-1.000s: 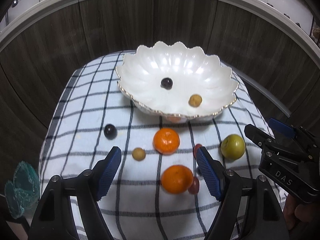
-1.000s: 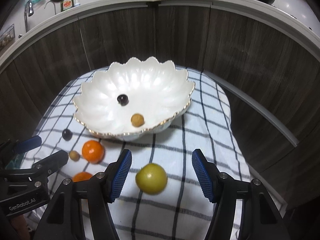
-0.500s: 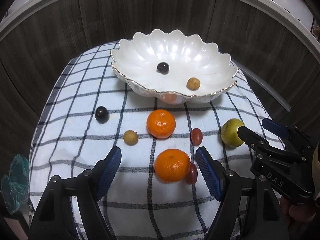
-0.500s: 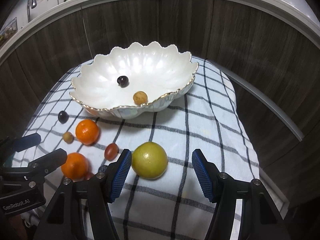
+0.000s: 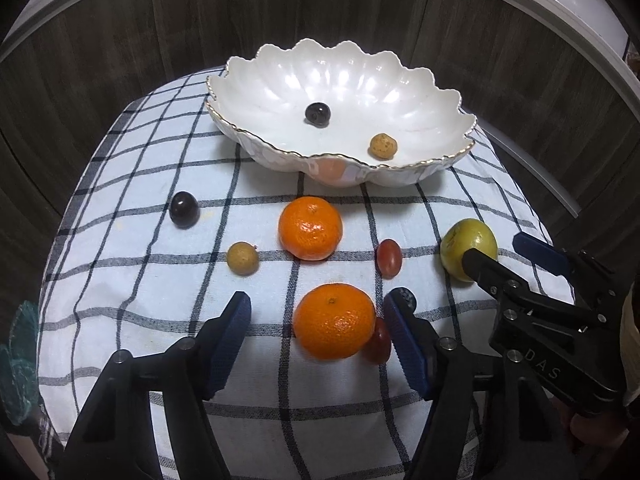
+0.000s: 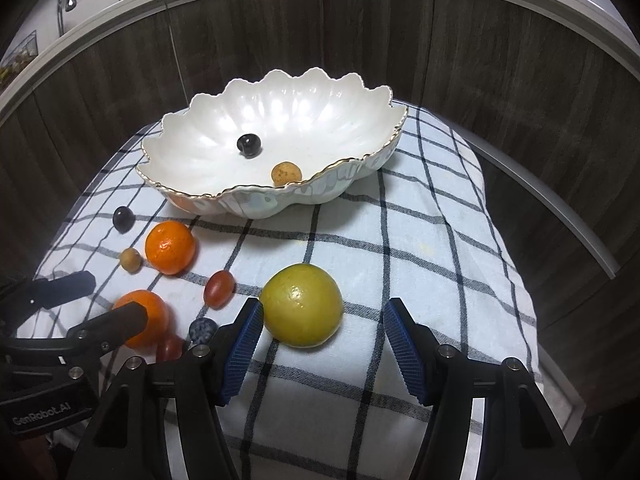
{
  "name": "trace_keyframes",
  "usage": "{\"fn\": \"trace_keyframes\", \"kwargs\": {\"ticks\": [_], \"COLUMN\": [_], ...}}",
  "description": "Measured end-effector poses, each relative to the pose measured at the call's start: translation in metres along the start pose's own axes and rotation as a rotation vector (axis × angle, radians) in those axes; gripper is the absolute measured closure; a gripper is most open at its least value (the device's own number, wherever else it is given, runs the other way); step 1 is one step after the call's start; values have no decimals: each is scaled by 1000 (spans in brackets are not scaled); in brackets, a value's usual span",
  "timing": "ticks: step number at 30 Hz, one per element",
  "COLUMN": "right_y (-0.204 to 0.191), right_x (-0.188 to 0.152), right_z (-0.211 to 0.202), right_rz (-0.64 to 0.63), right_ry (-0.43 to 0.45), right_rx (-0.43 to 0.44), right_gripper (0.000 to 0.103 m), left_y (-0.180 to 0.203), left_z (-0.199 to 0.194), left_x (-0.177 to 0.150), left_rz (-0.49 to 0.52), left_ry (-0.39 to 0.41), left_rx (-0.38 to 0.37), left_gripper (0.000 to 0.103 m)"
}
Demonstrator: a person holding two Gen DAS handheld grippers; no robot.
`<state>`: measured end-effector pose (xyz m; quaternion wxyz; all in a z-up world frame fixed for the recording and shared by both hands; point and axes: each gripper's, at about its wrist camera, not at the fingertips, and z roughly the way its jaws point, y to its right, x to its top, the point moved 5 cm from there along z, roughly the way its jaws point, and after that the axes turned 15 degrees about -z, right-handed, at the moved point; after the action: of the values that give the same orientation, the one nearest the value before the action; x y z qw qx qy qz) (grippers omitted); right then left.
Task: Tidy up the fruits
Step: 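Grasp a mandarin orange with the left tool while the right tool grasps the yellow-green fruit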
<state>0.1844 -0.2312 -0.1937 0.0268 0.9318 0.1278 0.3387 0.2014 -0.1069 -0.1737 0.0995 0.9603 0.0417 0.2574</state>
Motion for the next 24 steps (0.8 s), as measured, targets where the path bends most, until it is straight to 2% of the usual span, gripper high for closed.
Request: {"fn": "trace_keyframes", "kwargs": {"ticks": [2,7,9,16,17,18,19,24], "right_y": [-1,-5,-5,-7,-8,-8,-9,-10], "right_x": [0,-1,-2,-4,-5,-5,-5,-4], "right_z": [2,8,12,23,24,25,26,26], "right_rz": [-2,-4,-1,5,6,4,2,-6], "right_ry": [0,-11,-17,-37,-38,-41,-43,-40], "right_rx": [5,20,24,51,55,60,66,63], "right_gripper": [39,39,39,40,42,50,53,53], "left_y": [1,1,0,4,4,3,3,2], "left_z": [2,12,15,17,17,17,17,15], "left_x": [-2,-7,-8,-8,-8,-8,-7,-7], "left_rz": [0,-4,-16,-3,-3,-5,-6,-4], "left_ry": [-8,-44,-59,-54,-53,-53,-52,-49], "left_rx": [-7,-19,-34,-52,-53,-56,-58,-56], "left_gripper": [37,48,50,56,57,57,57,58]}}
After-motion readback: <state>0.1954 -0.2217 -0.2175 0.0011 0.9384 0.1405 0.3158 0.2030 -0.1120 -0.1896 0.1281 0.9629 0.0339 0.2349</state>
